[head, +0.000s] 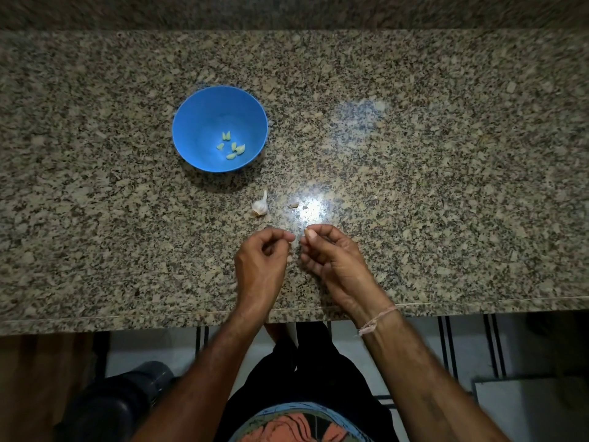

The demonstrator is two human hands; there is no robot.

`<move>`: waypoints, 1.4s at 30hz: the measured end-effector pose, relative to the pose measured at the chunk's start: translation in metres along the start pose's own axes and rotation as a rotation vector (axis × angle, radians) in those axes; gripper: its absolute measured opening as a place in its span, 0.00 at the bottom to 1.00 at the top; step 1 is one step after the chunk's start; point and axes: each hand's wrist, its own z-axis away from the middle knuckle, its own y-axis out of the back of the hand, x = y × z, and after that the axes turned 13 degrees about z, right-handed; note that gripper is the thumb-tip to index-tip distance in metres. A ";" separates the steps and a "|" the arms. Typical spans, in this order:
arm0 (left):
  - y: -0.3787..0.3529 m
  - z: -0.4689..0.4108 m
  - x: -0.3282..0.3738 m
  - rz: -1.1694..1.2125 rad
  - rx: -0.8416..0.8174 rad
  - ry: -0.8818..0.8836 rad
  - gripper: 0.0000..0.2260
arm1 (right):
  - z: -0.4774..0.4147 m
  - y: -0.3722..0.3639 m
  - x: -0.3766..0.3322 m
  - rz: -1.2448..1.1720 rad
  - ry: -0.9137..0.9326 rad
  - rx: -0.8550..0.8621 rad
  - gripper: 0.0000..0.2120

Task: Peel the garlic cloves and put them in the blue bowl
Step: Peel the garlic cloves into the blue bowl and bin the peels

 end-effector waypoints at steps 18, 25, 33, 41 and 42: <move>0.010 -0.002 0.014 -0.175 -0.115 -0.181 0.06 | 0.016 -0.001 -0.003 0.462 0.262 0.136 0.07; 0.009 0.000 0.013 -0.200 -0.073 -0.234 0.06 | 0.020 -0.008 0.000 0.431 0.344 0.192 0.06; 0.002 0.003 0.012 -0.020 -0.060 -0.154 0.03 | 0.017 -0.013 0.005 0.162 0.220 0.159 0.07; 0.003 0.004 -0.006 -0.045 -0.051 -0.041 0.03 | 0.005 -0.003 0.003 -0.008 0.079 0.073 0.06; 0.003 0.004 -0.008 -0.079 -0.033 -0.042 0.02 | 0.004 -0.001 0.002 -0.011 0.071 0.075 0.07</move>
